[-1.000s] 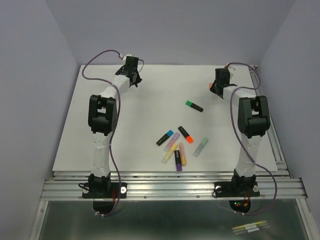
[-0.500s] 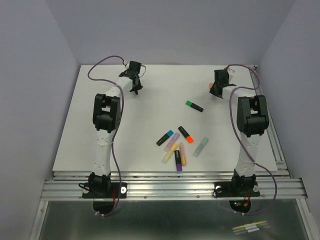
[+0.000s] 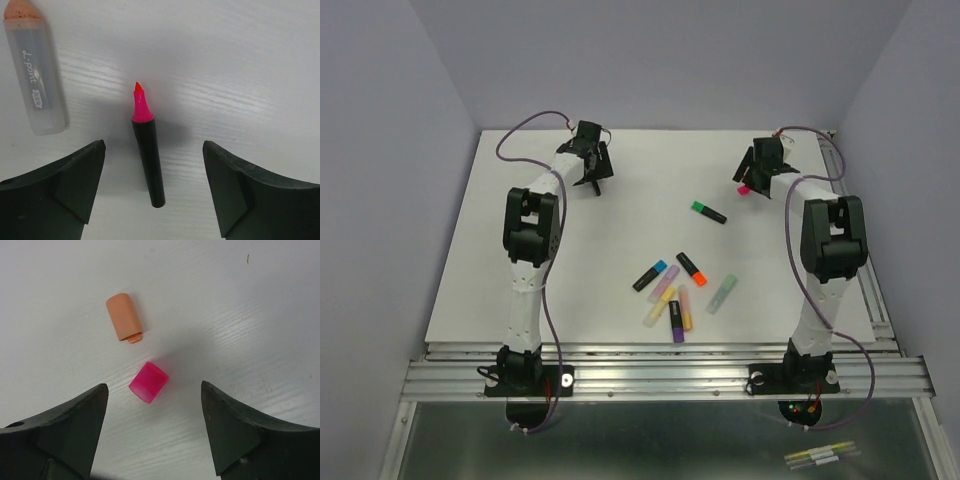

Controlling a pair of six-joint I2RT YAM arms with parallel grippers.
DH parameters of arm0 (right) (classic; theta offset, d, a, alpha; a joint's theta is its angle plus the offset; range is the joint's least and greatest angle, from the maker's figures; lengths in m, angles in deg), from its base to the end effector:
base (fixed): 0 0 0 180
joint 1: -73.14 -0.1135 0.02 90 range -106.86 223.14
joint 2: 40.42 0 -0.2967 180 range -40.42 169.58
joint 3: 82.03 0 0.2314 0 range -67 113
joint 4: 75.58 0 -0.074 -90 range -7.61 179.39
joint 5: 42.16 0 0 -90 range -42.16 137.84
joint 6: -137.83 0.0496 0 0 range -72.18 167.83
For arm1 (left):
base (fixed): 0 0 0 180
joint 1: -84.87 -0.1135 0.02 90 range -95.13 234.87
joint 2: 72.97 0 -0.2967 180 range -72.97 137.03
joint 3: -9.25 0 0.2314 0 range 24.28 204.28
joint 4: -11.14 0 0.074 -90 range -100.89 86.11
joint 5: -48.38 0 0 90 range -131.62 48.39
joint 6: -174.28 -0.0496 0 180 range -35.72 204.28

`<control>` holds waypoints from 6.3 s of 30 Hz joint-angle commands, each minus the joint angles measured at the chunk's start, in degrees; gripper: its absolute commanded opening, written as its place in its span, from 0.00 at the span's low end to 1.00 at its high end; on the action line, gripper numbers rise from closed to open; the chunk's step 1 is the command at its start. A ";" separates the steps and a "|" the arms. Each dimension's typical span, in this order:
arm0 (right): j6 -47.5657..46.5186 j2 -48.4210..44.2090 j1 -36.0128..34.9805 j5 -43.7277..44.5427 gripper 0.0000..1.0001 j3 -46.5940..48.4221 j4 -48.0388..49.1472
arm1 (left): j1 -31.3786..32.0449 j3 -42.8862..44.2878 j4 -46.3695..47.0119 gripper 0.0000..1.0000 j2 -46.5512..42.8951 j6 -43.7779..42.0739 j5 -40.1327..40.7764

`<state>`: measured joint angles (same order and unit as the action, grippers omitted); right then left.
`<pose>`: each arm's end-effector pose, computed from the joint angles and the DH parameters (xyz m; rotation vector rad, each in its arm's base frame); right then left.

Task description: Open the pen caps

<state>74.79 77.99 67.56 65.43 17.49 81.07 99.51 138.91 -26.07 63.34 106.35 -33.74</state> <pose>0.4691 0.0308 0.2180 0.5718 2.1937 -0.0554 0.5369 -0.1332 0.2063 -0.2193 2.3224 -0.1603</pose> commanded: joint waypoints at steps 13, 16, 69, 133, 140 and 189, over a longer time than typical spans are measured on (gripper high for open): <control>-9.82 -19.35 -0.04 -14.85 1.00 -11.71 12.54 | 3.12 -14.95 5.21 0.99 -28.18 3.86 -2.87; -11.14 -21.02 0.05 -17.31 1.00 -12.59 12.45 | 3.47 -19.87 7.66 0.99 -32.49 4.04 -4.26; -47.69 -7.76 -10.32 -28.12 0.96 -5.21 -9.43 | 6.64 -45.64 12.07 0.99 -55.01 5.53 -11.83; -17.82 -32.19 -13.75 -56.61 0.15 -24.55 19.04 | 19.12 -34.03 36.50 0.00 -36.55 19.24 -28.27; -18.43 -31.58 -13.75 -58.71 0.60 -23.76 19.65 | 19.91 -34.65 36.85 0.00 -37.26 19.77 -25.28; -11.40 -14.45 -6.98 -17.94 0.03 -11.02 0.05 | 1.45 -24.19 9.34 0.00 -26.89 10.11 4.69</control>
<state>66.96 62.77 60.96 43.96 1.67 81.55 101.23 115.65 -14.81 38.30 119.37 -30.96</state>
